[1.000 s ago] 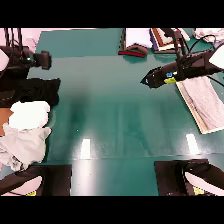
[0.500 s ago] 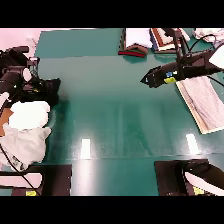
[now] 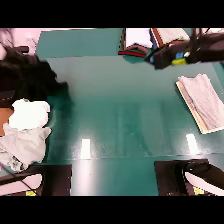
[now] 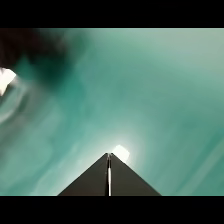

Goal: Fold the shirts.

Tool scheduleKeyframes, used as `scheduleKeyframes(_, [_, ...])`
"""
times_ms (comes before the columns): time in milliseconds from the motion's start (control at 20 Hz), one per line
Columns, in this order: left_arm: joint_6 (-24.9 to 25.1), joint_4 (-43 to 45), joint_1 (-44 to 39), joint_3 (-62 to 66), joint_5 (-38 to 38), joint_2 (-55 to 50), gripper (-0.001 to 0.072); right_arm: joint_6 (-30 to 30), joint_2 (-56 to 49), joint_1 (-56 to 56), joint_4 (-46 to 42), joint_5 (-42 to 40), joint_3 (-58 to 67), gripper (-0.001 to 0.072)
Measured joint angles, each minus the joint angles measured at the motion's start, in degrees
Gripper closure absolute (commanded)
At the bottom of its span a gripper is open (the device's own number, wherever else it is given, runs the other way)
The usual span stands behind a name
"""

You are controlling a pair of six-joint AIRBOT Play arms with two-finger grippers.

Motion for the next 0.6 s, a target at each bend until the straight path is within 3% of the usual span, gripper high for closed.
scheduleKeyframes(300, [3.0,-2.6,-13.1,5.3,-1.0,14.2,0.0668,0.0,0.0,-0.1,-8.2,0.9,13.5,0.069])
scheduleKeyframes(600, [4.4,-8.2,-34.8,5.6,-3.2,10.1,0.0647,0.0,0.0,-0.1,-12.2,1.9,19.3,0.069])
